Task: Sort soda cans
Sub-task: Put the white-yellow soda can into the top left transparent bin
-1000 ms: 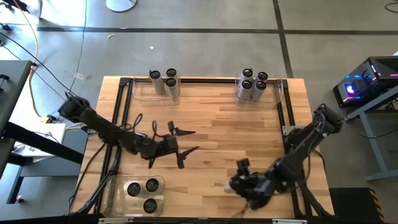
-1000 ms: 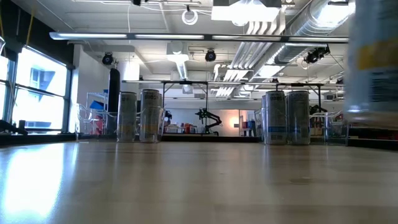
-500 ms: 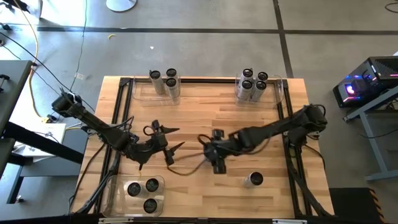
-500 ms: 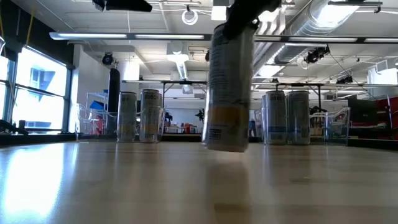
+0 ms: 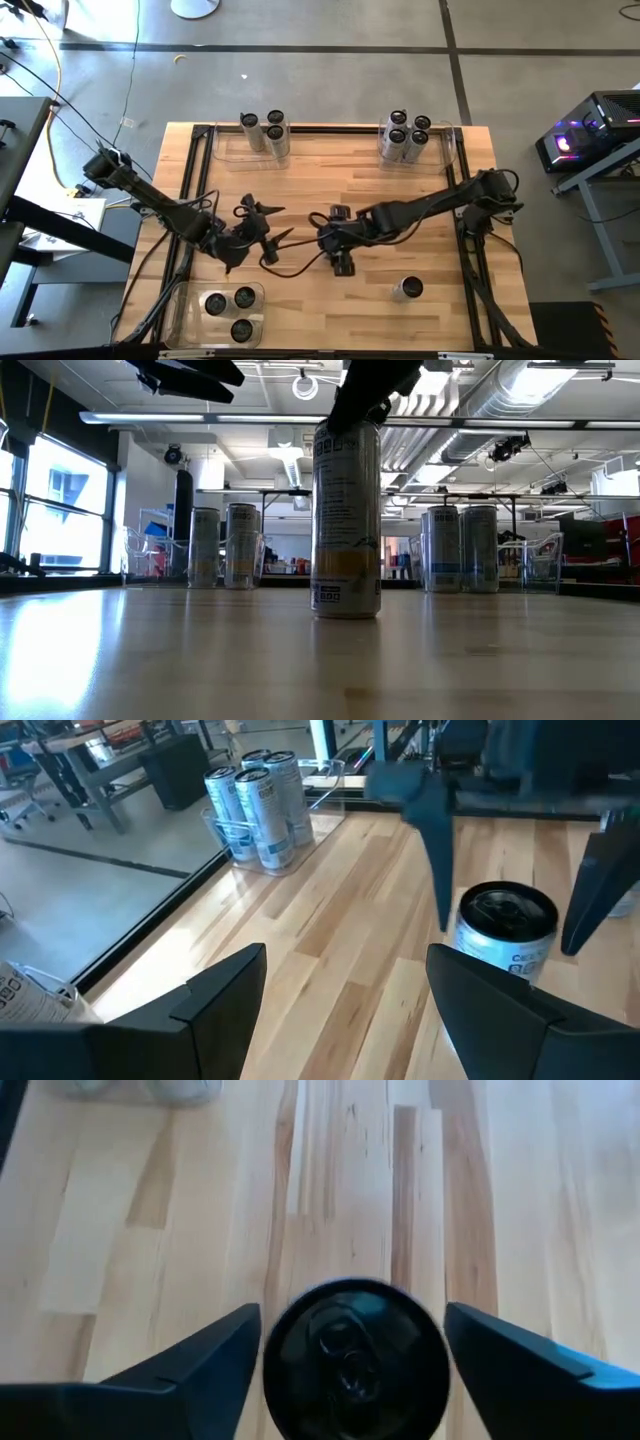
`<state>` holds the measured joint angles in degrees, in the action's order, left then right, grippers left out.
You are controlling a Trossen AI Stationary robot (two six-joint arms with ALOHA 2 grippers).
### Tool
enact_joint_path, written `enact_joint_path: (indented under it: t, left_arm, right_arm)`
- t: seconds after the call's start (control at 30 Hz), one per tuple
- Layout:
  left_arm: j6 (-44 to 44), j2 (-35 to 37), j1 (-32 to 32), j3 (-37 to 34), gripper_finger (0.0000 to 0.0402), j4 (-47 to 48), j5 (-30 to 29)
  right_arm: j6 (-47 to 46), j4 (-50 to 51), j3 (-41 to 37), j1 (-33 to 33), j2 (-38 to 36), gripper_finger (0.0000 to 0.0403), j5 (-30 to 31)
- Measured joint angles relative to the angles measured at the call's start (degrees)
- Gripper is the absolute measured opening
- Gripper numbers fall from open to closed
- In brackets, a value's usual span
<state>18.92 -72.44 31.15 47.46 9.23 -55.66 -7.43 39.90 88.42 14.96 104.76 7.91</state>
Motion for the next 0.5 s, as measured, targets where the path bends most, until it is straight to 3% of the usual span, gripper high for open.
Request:
enact_joint_path:
  t: [0.17,0.23,0.4,0.5]
  left_arm:
    - [0.0,-0.5,1.2,0.0,0.0268,-0.1,0.0]
    - [0.0,-1.3,1.4,0.0,0.0268,-1.3,-0.2]
    - [-2.0,-6.1,1.5,0.0,0.0268,-5.0,-0.3]
    - [-3.9,-10.2,0.7,0.0,0.0268,-10.3,-0.2]
  right_arm:
    - [1.8,-0.3,4.1,0.9,-0.4,0.0326,0.8]
    - [2.9,-0.8,4.5,2.2,-1.3,0.0326,3.8]
    - [0.7,2.9,2.2,9.0,-8.2,0.0328,25.6]
    - [-8.1,7.1,-2.8,13.7,-14.3,0.0328,33.7]
